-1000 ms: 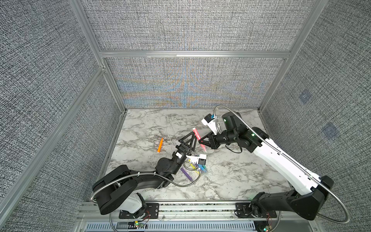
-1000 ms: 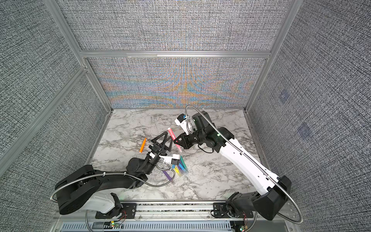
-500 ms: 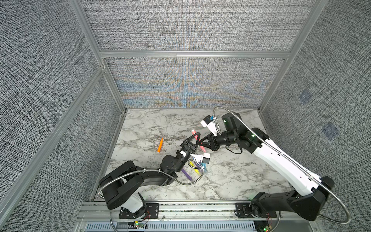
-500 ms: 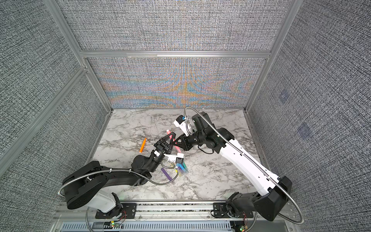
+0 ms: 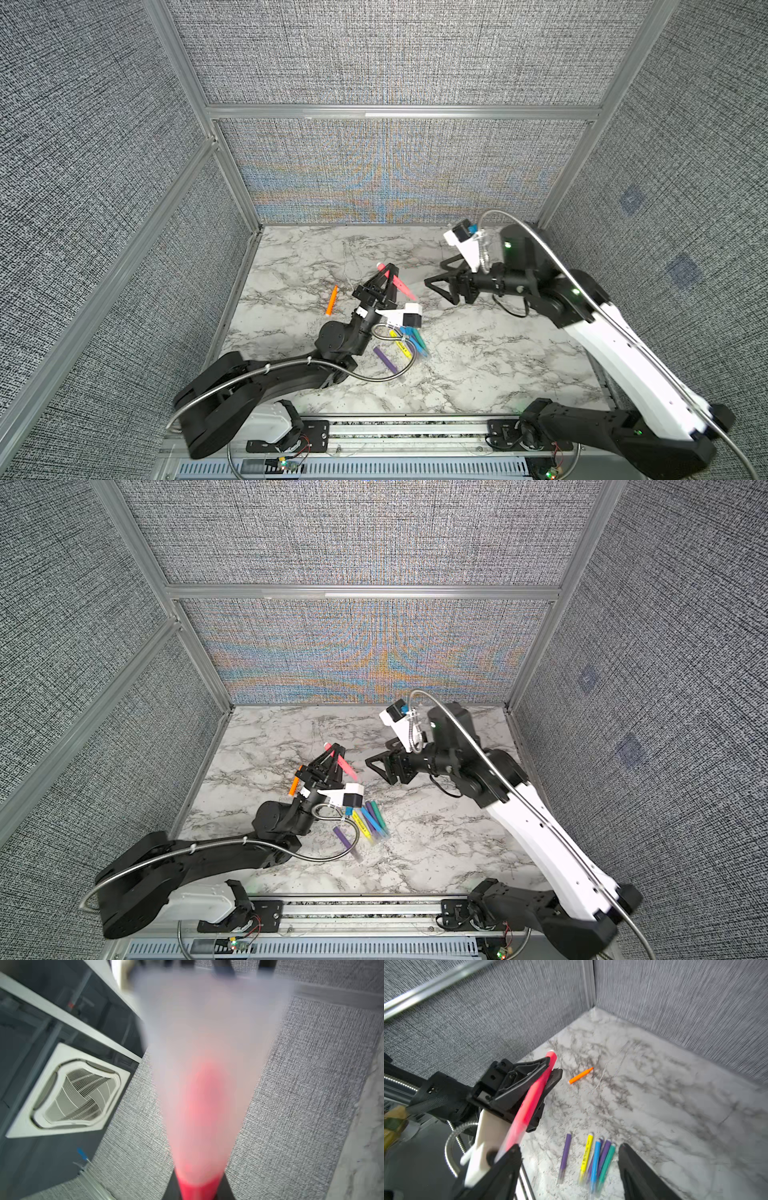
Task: Remove pen caps from pens
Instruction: Turn over the pen.
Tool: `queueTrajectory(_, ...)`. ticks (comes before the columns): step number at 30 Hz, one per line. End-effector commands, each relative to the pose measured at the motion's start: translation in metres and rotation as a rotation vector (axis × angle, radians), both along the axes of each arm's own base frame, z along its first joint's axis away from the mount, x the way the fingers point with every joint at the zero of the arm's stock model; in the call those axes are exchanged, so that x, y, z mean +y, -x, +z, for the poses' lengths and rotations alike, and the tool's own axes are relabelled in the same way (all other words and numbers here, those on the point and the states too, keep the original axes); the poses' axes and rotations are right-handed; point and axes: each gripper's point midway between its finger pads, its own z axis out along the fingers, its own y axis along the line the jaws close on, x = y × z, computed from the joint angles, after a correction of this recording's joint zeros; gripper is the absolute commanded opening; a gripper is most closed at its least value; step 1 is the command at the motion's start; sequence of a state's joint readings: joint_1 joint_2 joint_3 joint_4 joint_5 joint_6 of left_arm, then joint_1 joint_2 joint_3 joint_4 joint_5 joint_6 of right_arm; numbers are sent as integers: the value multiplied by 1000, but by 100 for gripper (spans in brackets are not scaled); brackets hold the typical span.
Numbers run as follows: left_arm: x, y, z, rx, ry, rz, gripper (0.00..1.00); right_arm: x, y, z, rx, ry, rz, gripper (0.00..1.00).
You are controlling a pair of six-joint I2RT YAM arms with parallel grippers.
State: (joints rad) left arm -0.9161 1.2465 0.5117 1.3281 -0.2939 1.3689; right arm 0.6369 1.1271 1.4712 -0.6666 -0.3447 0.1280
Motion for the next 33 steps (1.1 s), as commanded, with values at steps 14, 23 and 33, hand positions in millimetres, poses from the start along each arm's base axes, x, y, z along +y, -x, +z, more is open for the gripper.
queueTrajectory(14,-21,120,-11,1500,-101,-1406,7,9,67,32,-489,-244,263,99)
queueTrajectory(23,-30,97,-29,1535,-37,-1296,4,48,64,21,-530,-154,290,72)
queueTrajectory(33,-32,74,-36,1466,33,-1145,3,84,37,25,-458,-140,276,56)
